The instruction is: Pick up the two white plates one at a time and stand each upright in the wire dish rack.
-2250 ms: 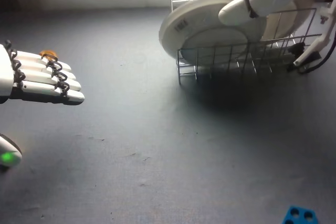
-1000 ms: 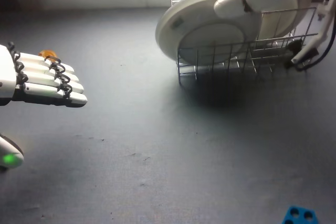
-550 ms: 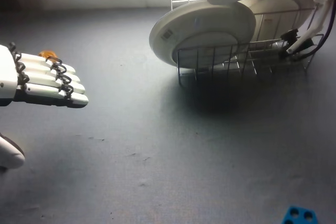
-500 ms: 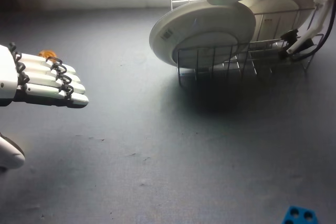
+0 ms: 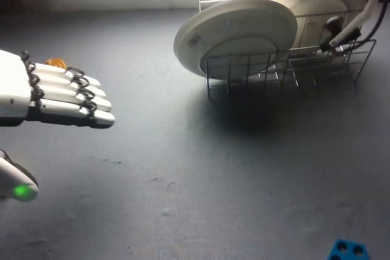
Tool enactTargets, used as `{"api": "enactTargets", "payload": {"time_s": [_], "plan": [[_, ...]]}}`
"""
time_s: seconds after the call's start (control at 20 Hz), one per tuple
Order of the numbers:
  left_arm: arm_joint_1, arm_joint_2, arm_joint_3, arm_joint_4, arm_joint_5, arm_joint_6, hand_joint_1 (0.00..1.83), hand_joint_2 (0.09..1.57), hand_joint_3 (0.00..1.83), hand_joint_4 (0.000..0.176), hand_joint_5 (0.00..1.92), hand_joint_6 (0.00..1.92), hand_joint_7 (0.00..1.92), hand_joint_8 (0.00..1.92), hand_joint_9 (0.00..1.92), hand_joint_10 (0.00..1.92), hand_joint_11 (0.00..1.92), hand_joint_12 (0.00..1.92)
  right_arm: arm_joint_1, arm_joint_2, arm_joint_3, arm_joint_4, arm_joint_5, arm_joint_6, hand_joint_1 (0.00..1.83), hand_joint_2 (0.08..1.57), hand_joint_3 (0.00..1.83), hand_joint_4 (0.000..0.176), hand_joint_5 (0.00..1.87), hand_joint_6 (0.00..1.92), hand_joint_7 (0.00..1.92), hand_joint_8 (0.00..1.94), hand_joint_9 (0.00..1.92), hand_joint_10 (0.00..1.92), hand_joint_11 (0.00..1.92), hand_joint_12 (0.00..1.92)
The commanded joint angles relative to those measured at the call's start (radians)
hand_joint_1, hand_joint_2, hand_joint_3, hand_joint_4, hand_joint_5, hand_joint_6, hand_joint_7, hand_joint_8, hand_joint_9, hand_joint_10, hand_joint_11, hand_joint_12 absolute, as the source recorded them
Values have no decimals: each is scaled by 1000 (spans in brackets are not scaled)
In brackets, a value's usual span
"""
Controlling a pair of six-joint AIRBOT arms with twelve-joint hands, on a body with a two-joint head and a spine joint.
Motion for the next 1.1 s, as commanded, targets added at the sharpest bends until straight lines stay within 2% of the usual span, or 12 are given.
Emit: {"api": "enactTargets", "payload": {"time_s": [0.0,0.1,0.2,0.25,0.4,0.45,0.5,0.55,0.6,0.9,1.05], "plan": [[-15,16,-7,-67,-41,-3,0,1066,0,0,0,0,0,0,0,0,0,0,19,10,-4,0,153,-9,1163,976,1,0,901,0,951,1,927,0,475,955],[-29,25,-31,-67,-41,-3,0,1069,1,0,0,0,0,0,0,0,0,0,28,12,-4,-43,174,-41,1186,969,0,0,881,3,929,2,905,1,448,1003],[-41,30,-49,-67,-40,-8,0,1067,0,0,0,0,0,0,0,0,0,0,29,12,-6,-136,195,-59,1187,950,0,0,868,0,915,0,880,0,430,1004],[-44,31,-52,-67,-39,-14,0,1059,0,0,0,0,0,0,0,0,0,0,29,12,-7,-160,197,-70,1187,942,0,0,862,2,906,0,864,0,369,1041],[-51,32,-63,-67,-29,-17,0,1056,0,0,0,0,0,0,0,0,0,0,29,16,-21,-304,230,-152,1185,965,6,0,800,0,854,0,815,0,338,1054],[-55,33,-68,-67,-24,-17,0,1061,0,0,0,0,0,0,0,0,0,0,29,23,-36,-348,247,-205,1171,968,7,0,759,0,817,0,783,0,335,1054],[-62,34,-76,-66,-23,-17,0,1061,0,0,0,0,0,0,0,0,0,0,27,34,-60,-353,268,-297,1169,960,2,0,742,0,800,0,766,0,329,1051],[-77,37,-90,-49,-20,-17,0,1061,0,0,0,0,0,0,0,0,0,0,17,53,-96,-361,315,-428,1167,966,5,0,731,0,791,0,761,0,326,1050],[-90,39,-102,-36,-17,-17,0,1061,0,0,0,0,0,0,0,0,0,0,13,67,-126,-402,344,-466,1149,959,1,0,728,0,793,1,767,3,337,1050],[-109,52,-183,17,-6,-17,0,1063,0,0,0,0,0,0,0,0,0,0,-45,141,-248,-644,453,-509,1085,970,4,0,578,0,617,0,590,0,184,1027],[-99,53,-201,18,0,-17,0,1062,0,0,0,0,0,0,0,0,0,0,-89,197,-297,-675,488,-540,1042,959,0,0,519,0,537,0,509,0,99,1031]]}}
